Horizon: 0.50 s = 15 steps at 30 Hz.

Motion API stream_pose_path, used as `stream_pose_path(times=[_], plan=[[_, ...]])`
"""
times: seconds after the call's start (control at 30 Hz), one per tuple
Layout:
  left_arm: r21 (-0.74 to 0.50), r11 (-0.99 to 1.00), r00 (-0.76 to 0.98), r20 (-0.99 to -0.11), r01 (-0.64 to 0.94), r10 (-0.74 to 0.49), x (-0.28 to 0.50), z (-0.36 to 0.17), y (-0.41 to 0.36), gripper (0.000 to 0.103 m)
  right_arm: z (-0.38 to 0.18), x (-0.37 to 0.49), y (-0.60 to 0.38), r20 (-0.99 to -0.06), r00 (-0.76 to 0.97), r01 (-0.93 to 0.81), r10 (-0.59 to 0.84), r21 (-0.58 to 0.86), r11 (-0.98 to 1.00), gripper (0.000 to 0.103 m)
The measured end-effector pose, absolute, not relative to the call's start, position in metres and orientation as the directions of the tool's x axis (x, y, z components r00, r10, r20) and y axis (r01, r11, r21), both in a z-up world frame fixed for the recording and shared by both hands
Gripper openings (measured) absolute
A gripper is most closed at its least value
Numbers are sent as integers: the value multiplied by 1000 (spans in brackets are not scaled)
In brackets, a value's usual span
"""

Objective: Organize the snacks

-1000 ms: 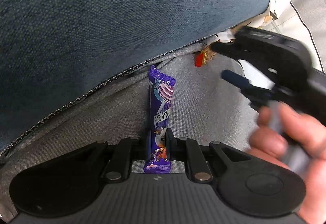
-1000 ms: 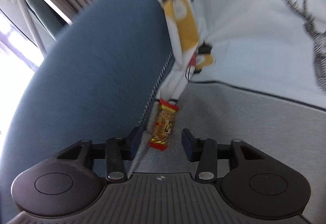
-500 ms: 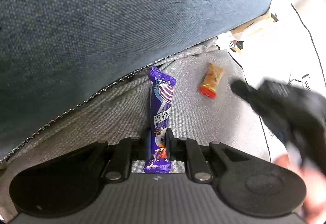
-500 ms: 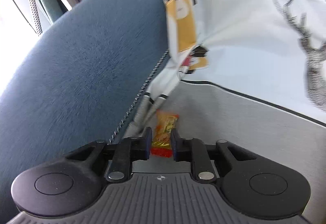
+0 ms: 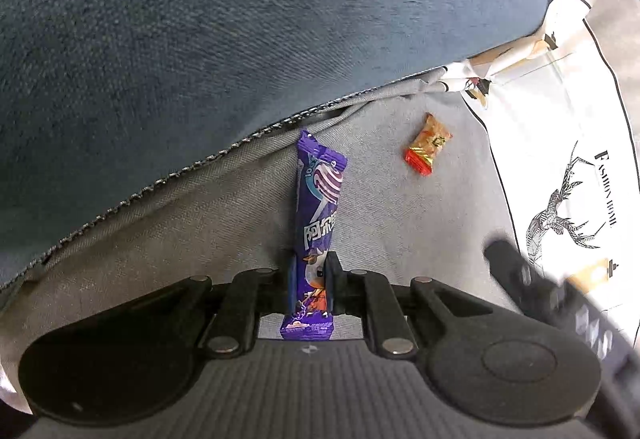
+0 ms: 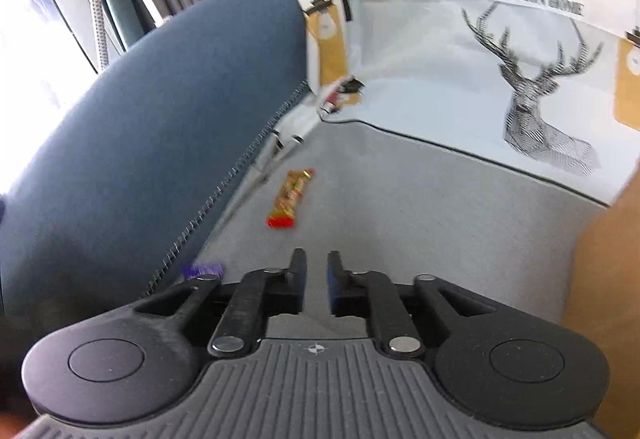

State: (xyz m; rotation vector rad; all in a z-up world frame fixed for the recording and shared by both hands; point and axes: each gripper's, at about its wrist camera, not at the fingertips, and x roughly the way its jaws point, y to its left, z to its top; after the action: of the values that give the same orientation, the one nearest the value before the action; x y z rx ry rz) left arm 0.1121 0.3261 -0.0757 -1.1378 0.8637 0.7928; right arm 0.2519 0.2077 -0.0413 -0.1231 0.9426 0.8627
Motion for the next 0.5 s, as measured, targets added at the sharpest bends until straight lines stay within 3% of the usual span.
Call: stream_pose_path(times=[0.13, 0.33, 0.5], plan=[[-413, 245, 447, -889, -877, 100, 121, -77, 323, 14, -46, 258, 240, -756, 274, -730, 594, 239, 641, 39], [-408, 265, 442, -893, -874, 81, 133, -81, 325, 14, -72, 277, 299, -785, 286, -775, 550, 149, 615, 48], [-412, 265, 444, -893, -872, 70, 138, -85, 333, 14, -98, 282, 328, -807, 305, -789, 505, 83, 609, 45]])
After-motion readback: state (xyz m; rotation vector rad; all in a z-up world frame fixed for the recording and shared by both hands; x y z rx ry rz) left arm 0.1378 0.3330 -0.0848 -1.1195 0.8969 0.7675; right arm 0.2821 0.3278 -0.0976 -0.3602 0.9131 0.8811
